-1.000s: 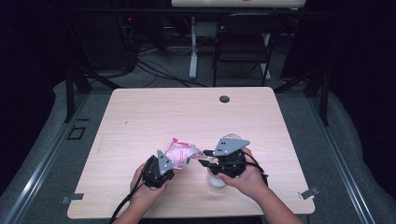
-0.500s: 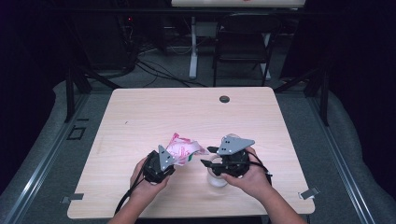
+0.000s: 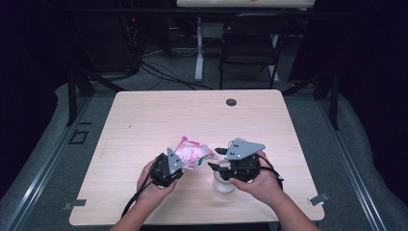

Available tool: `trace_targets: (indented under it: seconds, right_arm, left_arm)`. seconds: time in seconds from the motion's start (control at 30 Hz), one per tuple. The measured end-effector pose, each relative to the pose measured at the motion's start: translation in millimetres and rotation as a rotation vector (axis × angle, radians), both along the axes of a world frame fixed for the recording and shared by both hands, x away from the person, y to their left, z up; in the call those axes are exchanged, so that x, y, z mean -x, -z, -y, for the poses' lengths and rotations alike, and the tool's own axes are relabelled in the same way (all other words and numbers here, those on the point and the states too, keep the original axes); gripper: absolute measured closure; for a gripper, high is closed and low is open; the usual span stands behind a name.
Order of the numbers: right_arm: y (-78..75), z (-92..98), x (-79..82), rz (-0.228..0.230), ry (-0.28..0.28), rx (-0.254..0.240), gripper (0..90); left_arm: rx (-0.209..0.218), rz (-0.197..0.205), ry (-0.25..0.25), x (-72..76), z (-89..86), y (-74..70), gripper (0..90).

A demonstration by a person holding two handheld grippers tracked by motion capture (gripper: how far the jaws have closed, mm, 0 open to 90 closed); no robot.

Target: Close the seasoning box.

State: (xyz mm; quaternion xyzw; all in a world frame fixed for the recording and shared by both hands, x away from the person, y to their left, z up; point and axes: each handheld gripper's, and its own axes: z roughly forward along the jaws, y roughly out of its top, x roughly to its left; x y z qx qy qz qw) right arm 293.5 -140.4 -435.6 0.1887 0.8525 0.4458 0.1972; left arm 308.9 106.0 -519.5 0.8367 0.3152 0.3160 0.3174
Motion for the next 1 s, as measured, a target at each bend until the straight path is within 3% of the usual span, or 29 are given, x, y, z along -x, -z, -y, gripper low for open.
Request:
trace_targets:
  seconds: [0.47,1.0]
  right_arm:
    - [-11.8,-3.6,5.3,0.036,-0.023,0.005,54.7]
    - [-13.3,-9.4,10.6,0.047,-0.067,0.036,76.1]
  left_arm:
    - [-0.025,-0.015,0.025,-1.9,9.9,1.5,59.0]
    - [-0.039,-0.023,0.018,-4.6,8.3,2.0,59.1]
